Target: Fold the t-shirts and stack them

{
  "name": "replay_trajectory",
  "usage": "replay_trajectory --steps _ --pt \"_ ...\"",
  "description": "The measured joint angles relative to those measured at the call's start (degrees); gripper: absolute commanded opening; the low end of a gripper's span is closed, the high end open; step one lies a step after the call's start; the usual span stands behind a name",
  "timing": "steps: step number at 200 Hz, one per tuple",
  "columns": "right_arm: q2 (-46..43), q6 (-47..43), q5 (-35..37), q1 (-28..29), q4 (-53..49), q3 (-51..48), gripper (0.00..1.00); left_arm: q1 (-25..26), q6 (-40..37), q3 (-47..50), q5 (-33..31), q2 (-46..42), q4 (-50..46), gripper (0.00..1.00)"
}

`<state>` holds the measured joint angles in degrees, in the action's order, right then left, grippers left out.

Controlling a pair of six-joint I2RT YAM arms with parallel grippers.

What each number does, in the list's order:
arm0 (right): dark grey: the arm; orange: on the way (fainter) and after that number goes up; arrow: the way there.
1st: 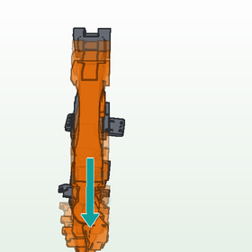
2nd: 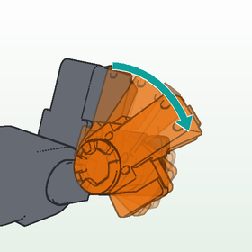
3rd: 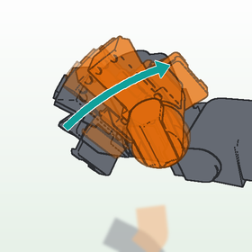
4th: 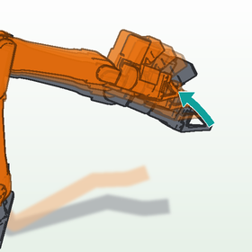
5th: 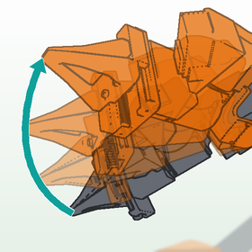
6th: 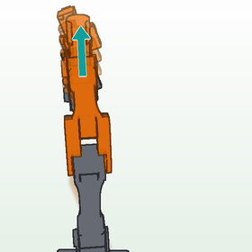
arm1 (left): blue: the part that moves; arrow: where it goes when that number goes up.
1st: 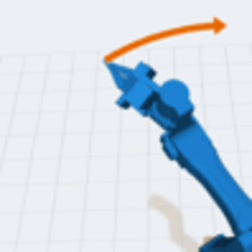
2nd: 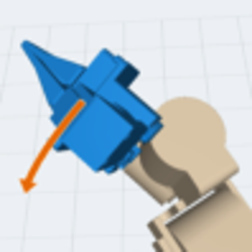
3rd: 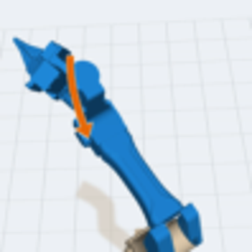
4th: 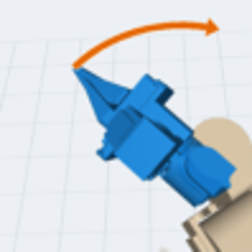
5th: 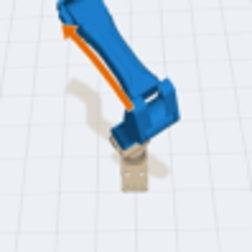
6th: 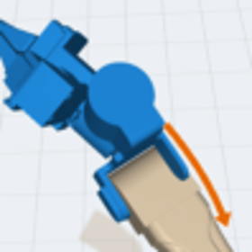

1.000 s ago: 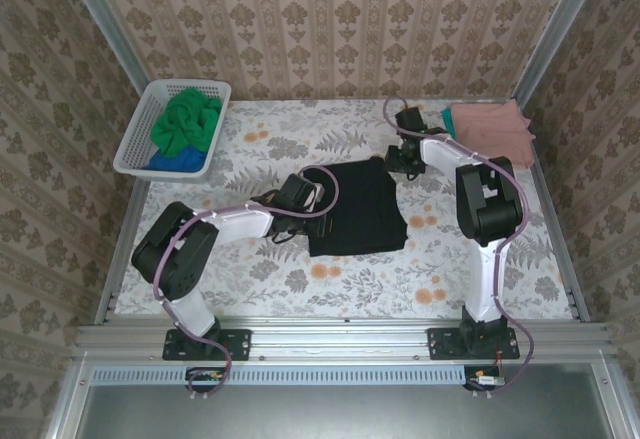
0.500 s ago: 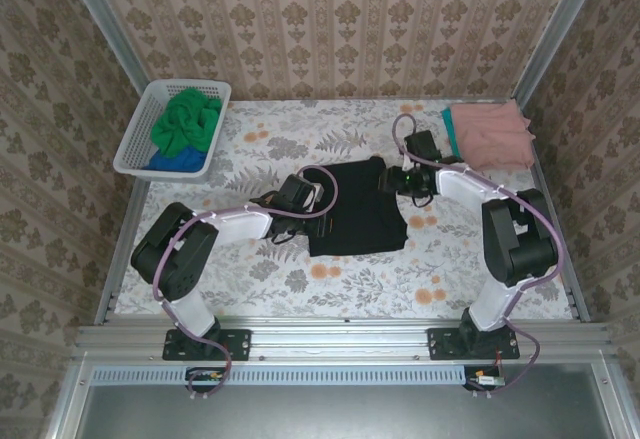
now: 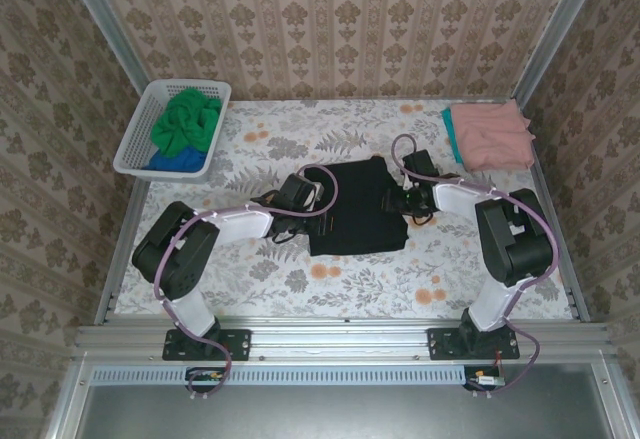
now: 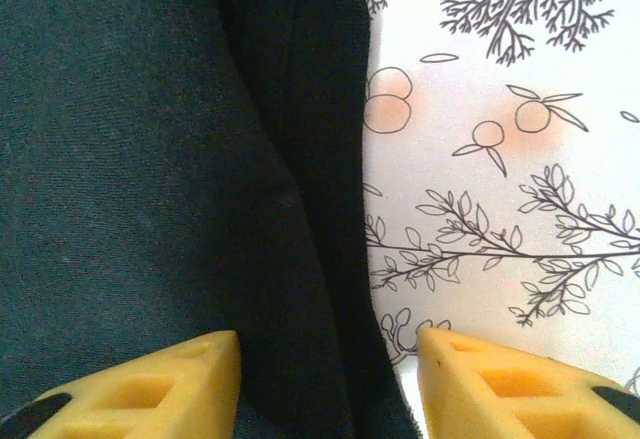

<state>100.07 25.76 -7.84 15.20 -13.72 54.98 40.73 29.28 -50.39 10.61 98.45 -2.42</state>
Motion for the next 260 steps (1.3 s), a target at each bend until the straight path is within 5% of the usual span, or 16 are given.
replay_trajectory --steps 51,70,84,131,146,234,260 --pt "-0.4 0.8 1.5 6.1 2.5 -1.0 0.5 -0.5 2.2 6.1 -3.4 -8.1 -1.3 0.61" --pt "-1.4 1.1 1.2 7.2 2.7 -1.9 0.53 -0.8 2.6 8.0 -5.5 -12.3 -2.5 0.76" --pt "-2.4 1.2 1.5 7.2 2.6 -2.6 0.56 -1.0 2.8 9.7 -7.1 -15.4 -2.2 0.99" --pt "-8.0 0.5 3.8 5.1 3.1 -5.4 0.8 -2.3 2.7 13.4 -10.6 -19.6 -1.9 1.0" --pt "-9.7 0.4 4.1 3.2 4.6 -7.2 1.0 -2.6 2.7 13.4 -11.0 -19.6 -1.8 1.0" --pt "-16.2 2.3 4.9 -1.8 15.5 -16.4 1.0 -4.4 1.0 13.8 -12.6 -19.5 -0.3 1.0" --pt "-14.8 3.5 3.0 -1.8 15.3 -15.6 0.89 -5.4 0.5 13.8 -12.2 -18.9 0.4 1.0"
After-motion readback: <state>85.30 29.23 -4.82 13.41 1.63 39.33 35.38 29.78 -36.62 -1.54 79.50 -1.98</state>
